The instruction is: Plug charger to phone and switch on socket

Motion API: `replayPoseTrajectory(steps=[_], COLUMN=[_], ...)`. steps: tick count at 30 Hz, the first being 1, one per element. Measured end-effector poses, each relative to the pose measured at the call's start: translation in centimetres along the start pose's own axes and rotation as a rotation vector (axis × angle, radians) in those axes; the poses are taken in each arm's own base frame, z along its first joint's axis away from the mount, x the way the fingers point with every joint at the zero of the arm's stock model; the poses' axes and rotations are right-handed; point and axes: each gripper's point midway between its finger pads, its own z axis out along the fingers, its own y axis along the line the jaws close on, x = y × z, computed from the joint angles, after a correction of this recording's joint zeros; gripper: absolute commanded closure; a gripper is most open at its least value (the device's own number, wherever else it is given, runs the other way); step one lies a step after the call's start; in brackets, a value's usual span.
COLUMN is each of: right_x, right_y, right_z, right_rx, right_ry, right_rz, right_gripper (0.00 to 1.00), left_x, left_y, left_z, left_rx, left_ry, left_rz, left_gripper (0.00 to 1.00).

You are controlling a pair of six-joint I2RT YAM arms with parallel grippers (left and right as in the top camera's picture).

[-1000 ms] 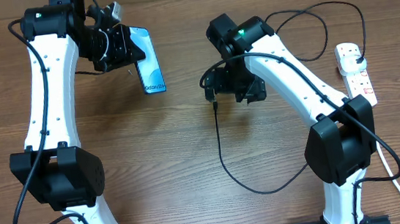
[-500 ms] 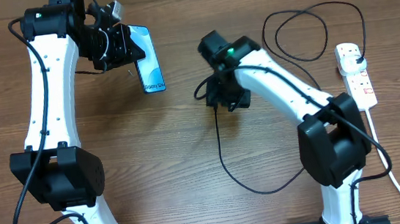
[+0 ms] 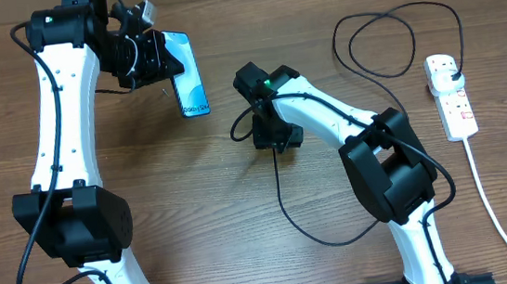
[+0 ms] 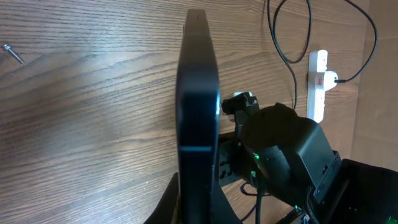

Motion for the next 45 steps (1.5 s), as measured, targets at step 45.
replayPoseTrajectory(steps=[45], right_x=[-1.6], right_y=[3.1], right_z=[-0.8], right_rx=[-0.206], right_ry=[-0.029], right_rz=[-0.153], right_gripper=[0.96], left_x=[-1.4], left_y=[-2.4], left_z=[-0.2], left_rx=[0.130], left_ry=[-0.058], left_rz=[0.169], left_gripper=[0.96])
